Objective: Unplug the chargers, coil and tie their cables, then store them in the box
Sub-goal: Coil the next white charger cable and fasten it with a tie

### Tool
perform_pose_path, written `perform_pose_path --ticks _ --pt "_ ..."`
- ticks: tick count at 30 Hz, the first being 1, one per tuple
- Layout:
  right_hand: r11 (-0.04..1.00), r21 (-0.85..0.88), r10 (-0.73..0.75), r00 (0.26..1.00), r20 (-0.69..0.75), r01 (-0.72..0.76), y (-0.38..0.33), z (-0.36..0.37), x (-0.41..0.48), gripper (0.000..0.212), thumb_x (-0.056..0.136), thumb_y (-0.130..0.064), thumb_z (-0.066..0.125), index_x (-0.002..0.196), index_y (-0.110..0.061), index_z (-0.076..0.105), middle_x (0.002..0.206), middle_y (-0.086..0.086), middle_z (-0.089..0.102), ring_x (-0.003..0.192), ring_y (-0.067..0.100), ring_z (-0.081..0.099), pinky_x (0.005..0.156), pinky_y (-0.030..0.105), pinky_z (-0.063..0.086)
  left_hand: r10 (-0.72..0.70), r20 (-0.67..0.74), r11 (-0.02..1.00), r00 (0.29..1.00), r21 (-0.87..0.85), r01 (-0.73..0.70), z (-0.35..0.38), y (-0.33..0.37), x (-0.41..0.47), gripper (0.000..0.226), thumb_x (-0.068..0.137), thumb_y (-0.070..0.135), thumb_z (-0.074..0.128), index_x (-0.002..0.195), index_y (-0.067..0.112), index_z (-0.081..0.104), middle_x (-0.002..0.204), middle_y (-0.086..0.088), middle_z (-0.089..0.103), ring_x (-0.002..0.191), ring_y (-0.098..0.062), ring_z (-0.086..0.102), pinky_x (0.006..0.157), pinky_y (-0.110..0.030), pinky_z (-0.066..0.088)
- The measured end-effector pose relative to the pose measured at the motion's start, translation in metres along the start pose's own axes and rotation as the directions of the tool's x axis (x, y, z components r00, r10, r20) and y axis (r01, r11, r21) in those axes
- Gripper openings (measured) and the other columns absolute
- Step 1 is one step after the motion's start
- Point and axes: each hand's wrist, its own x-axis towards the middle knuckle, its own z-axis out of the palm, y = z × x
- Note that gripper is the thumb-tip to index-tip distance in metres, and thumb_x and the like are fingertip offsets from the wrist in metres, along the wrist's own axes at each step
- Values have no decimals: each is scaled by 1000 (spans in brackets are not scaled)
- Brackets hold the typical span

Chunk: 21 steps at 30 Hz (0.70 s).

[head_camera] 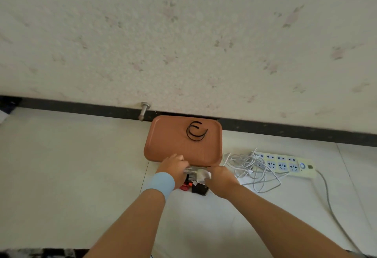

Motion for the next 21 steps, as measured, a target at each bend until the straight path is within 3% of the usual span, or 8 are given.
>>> perform_pose_path --ticks 2,6,10,12,16,19,21 --pt "996 80 -33 998 -47 37 3 -15 -8 32 97 -24 52 125 -23 69 123 2 67 108 23 64 87 30 53 4 18 1000 1000 -14 -3 -9 14 6 31 93 21 52 122 16 62 128 -4 53 118 -26 47 90 -34 43" --pt "991 136 11 995 -100 3 20 -48 -22 29 91 -7 48 92 -15 76 100 3 73 91 21 65 80 28 53 37 5 996 999 -82 -36 -28 51 16 34 94 22 51 126 13 59 142 -5 48 133 -28 42 105 -38 40" --pt "989 114 91 993 77 -99 64 -64 -33 30 87 -3 49 84 -12 78 80 1 76 73 18 74 74 27 61 162 -71 980 984 -107 -169 -34 89 27 23 92 20 52 114 17 60 116 -4 57 113 -25 50 83 -33 42" --pt "994 42 103 993 56 -105 87 -62 -36 31 86 -11 51 86 -23 80 91 -5 78 88 15 73 84 29 60 250 -55 966 967 -49 -253 -31 105 34 26 92 21 53 118 20 59 121 -2 56 115 -23 47 84 -31 38" --pt "994 -39 102 994 43 -100 112 -47 -30 45 85 -12 51 116 -35 73 131 -7 65 124 17 58 104 30 49 352 40 920 935 167 -353 -16 124 49 35 90 31 60 123 22 63 134 -2 51 125 -24 41 99 -36 39" --pt "988 -154 34 997 67 -23 120 -31 -19 59 89 -17 57 144 -36 50 157 -4 40 144 23 35 119 38 31 355 69 886 932 295 -359 -2 125 59 46 83 26 68 128 25 59 140 -5 43 131 -28 32 108 -39 30" --pt "947 -320 5 995 100 28 121 -23 -12 71 91 -23 60 155 -31 32 165 1 20 150 27 23 121 44 24 339 51 899 940 279 -339 0 122 64 56 79 14 66 131 29 52 146 -6 36 135 -30 25 112 -40 23"
